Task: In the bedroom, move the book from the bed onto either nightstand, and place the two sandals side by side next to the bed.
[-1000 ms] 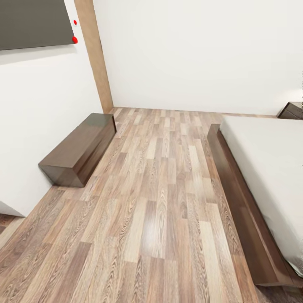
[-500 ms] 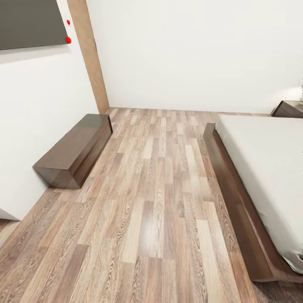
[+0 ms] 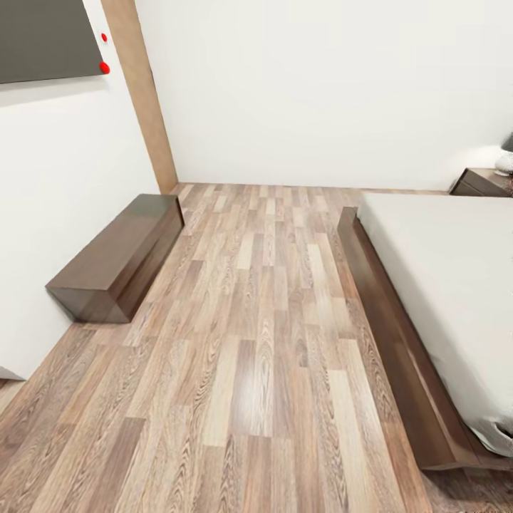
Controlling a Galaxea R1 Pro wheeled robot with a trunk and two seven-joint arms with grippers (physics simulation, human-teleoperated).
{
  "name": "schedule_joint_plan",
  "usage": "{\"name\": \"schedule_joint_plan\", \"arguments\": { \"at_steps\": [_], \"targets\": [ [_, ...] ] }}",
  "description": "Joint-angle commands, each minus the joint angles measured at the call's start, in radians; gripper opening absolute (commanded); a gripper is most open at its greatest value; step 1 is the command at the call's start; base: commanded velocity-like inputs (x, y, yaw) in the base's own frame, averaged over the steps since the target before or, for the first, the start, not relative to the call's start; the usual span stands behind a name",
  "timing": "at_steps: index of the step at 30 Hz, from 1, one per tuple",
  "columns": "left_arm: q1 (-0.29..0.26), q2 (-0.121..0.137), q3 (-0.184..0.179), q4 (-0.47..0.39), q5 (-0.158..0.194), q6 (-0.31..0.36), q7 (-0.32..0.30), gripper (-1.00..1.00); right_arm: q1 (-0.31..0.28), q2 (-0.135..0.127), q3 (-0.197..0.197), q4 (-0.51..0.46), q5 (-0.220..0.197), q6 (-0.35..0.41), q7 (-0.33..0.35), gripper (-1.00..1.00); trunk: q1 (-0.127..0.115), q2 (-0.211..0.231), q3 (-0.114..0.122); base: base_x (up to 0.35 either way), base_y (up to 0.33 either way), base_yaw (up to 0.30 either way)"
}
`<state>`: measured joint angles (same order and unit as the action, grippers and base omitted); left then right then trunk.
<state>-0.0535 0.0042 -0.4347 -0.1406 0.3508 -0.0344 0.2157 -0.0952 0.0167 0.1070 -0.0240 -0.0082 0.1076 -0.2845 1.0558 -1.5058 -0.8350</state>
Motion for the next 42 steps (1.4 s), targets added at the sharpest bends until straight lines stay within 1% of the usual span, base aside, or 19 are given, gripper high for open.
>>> {"name": "schedule_joint_plan", "arguments": {
  "at_steps": [1,21,42],
  "targets": [
    [0.0,0.0,-0.009,-0.001,0.01,-0.003,0.004,1.0,0.0,0.001,0.008,-0.002,-0.001,0.009,-0.004,1.0,0.0,0.0,-0.001,0.0,0.0,-0.076],
    [0.0,0.0,-0.009,-0.001,0.01,-0.002,0.004,1.0,0.0,0.002,0.008,-0.002,0.006,0.01,-0.005,1.0,0.0,0.0,-0.001,0.0,0.0,-0.022],
    [0.0,0.0,-0.009,-0.001,0.01,-0.003,0.004,1.0,0.0,0.003,0.007,-0.003,0.003,0.009,-0.005,1.0,0.0,0.0,-0.001,0.0,0.0,-0.001]
  ]
}}
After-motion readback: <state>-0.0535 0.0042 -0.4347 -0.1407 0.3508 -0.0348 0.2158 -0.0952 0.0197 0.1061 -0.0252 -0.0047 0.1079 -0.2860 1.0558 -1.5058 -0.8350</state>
